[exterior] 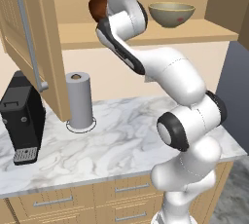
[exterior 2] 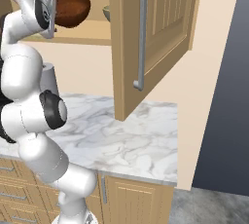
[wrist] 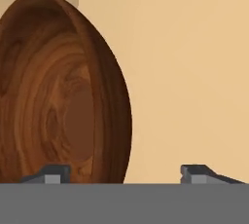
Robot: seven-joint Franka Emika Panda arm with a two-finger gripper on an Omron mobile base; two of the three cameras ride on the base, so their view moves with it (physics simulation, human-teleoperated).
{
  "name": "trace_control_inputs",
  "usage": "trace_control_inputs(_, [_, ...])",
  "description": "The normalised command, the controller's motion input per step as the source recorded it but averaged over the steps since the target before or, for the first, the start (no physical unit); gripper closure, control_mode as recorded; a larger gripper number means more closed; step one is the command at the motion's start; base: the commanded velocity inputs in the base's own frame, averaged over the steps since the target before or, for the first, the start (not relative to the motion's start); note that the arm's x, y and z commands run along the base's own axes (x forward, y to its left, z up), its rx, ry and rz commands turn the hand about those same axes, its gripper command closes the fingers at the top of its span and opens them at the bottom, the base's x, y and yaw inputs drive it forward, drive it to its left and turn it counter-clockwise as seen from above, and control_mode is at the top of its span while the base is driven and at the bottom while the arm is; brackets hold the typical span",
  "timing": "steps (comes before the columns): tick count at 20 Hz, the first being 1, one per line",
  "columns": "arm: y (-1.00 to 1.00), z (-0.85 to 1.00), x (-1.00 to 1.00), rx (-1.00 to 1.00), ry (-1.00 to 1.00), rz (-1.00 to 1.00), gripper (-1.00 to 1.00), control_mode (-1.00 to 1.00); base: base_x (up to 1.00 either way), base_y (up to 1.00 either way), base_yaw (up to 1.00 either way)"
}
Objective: Open the cabinet. Pick the bowls from the counter and place them in the cabinet. Then close the cabinet.
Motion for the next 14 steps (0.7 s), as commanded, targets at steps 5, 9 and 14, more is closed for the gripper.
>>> trace_control_inputs(5, [0.31,0.0,-0.54,0.0,-0.07,0.0,-1.0,-1.0,0.0,0.0,0.0])
trace_control_inputs(9, [0.39,0.01,-0.51,0.0,-0.05,0.0,-1.0,-1.0,0.0,0.0,0.0])
trace_control_inputs(14, [0.13,0.32,-0.38,0.0,-0.11,0.0,-1.0,-1.0,0.0,0.0,0.0])
